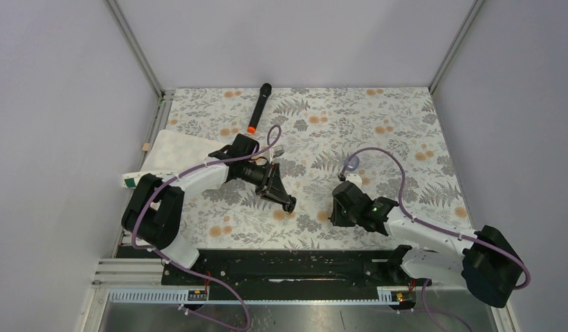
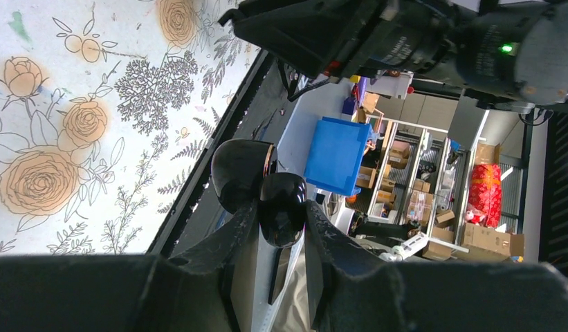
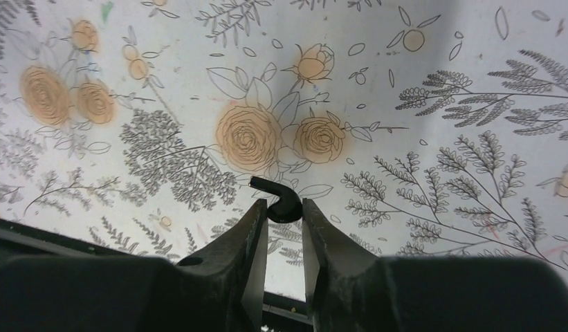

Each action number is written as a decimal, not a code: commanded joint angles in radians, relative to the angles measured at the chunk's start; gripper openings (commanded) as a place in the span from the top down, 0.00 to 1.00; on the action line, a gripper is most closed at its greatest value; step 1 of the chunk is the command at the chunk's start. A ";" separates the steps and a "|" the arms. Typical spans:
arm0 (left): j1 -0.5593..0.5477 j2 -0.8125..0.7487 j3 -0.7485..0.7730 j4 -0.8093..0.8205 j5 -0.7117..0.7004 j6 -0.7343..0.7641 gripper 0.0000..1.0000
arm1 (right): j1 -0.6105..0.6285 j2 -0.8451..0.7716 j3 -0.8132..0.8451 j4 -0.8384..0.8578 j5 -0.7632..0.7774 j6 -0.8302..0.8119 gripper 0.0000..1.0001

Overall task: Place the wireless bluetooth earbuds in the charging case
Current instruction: Pick up the right earbud from the center of the board.

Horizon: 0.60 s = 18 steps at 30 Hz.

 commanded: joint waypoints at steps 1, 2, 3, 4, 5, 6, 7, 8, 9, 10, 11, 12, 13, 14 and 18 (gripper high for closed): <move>-0.007 0.005 -0.012 0.060 0.024 -0.016 1.00 | 0.011 -0.072 0.103 -0.152 0.036 -0.079 0.77; -0.007 0.005 -0.012 0.061 0.028 -0.017 1.00 | 0.011 -0.085 0.121 -0.179 0.040 -0.094 0.77; -0.007 0.005 -0.013 0.061 0.028 -0.019 1.00 | 0.011 -0.095 0.143 -0.203 0.042 -0.109 0.77; -0.007 0.003 -0.013 0.061 0.028 -0.019 1.00 | 0.011 -0.101 0.165 -0.230 0.044 -0.125 0.77; -0.007 0.001 -0.013 0.061 0.028 -0.023 1.00 | 0.011 -0.105 0.188 -0.250 0.045 -0.142 0.77; -0.007 -0.003 -0.017 0.069 0.029 -0.035 1.00 | 0.011 -0.105 0.211 -0.267 0.045 -0.159 0.78; -0.007 -0.006 -0.022 0.084 0.035 -0.049 1.00 | 0.011 -0.104 0.244 -0.283 0.042 -0.178 0.78; -0.007 -0.008 -0.030 0.106 0.038 -0.064 1.00 | 0.011 -0.102 0.268 -0.298 0.042 -0.198 0.78; -0.007 -0.009 -0.033 0.112 0.038 -0.070 1.00 | 0.011 -0.098 0.290 -0.309 0.041 -0.214 0.78; -0.007 -0.009 -0.033 0.113 0.039 -0.074 1.00 | 0.013 -0.094 0.312 -0.320 0.037 -0.234 0.78; -0.007 -0.011 -0.036 0.119 0.041 -0.082 1.00 | 0.013 -0.087 0.331 -0.328 0.035 -0.253 0.78; -0.007 -0.013 -0.041 0.132 0.043 -0.092 1.00 | 0.015 -0.080 0.350 -0.338 0.034 -0.273 0.79; -0.007 -0.014 -0.045 0.142 0.045 -0.103 1.00 | 0.019 -0.072 0.370 -0.349 0.033 -0.291 0.79; -0.007 -0.014 -0.047 0.152 0.050 -0.112 1.00 | 0.023 -0.064 0.390 -0.357 0.033 -0.308 0.80; -0.007 -0.015 -0.063 0.225 0.060 -0.180 1.00 | 0.067 -0.028 0.467 -0.388 0.059 -0.371 0.80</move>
